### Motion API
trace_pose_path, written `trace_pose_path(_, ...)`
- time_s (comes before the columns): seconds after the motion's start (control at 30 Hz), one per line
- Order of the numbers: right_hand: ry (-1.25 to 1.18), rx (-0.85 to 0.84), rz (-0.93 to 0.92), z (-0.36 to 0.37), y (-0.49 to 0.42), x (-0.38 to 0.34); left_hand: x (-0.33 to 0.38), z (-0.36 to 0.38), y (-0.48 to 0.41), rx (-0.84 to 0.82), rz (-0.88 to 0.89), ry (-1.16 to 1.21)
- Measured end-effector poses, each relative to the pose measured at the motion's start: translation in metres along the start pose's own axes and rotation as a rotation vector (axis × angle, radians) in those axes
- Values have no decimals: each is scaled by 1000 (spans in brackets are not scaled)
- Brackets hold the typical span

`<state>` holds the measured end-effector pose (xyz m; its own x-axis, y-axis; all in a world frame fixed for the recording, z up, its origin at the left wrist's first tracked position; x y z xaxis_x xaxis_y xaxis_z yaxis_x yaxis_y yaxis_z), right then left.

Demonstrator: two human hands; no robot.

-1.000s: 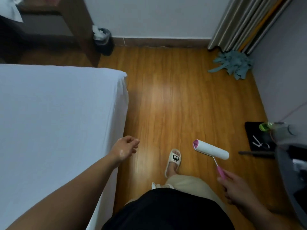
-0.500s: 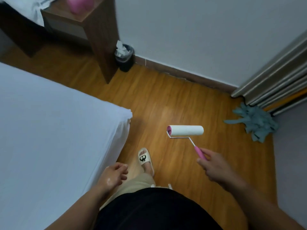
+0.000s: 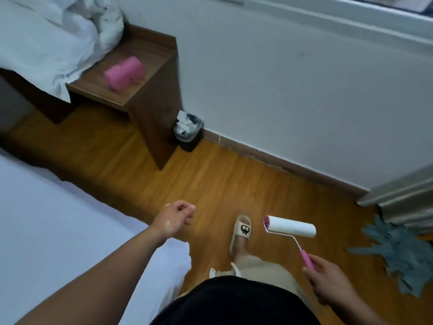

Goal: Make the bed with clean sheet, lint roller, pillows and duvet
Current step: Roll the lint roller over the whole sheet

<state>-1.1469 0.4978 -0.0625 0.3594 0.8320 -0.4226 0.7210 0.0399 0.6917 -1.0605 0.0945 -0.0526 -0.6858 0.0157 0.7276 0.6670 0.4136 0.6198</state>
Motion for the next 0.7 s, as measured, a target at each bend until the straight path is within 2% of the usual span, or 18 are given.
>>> trace_pose_path(0.1, 51, -43, -47, -13, -70, -74, 11, -17, -43, 80, -87, 87)
trace_pose_path(0.27, 249, -144, -263, -39, -148, -236, 10, -59, -81, 220, -356, 306)
trace_pose_path(0.47, 468, -232, -459, -40, -211, -433, 22, -134, -133, 410, -436, 473)
trace_pose_path(0.6, 504, -217, -529, -9, -245, -531, 28, -186, -193, 396, -474, 536)
trace_pose_path(0.7, 532, -217, -486, 22, -264, -586, 46, -234, -245, 330, -477, 537)
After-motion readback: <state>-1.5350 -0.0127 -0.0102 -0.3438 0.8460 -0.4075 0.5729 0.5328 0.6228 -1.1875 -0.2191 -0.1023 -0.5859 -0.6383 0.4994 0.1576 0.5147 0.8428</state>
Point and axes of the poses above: each hand's wrist, its own y-axis away from the middle knuckle, its own z-axis out of the palm, x = y × z, the point moved 4 cm from there along -y, towards the middle knuckle, and after that the axes turned 3 degrees about y, right-handed, at the moved point
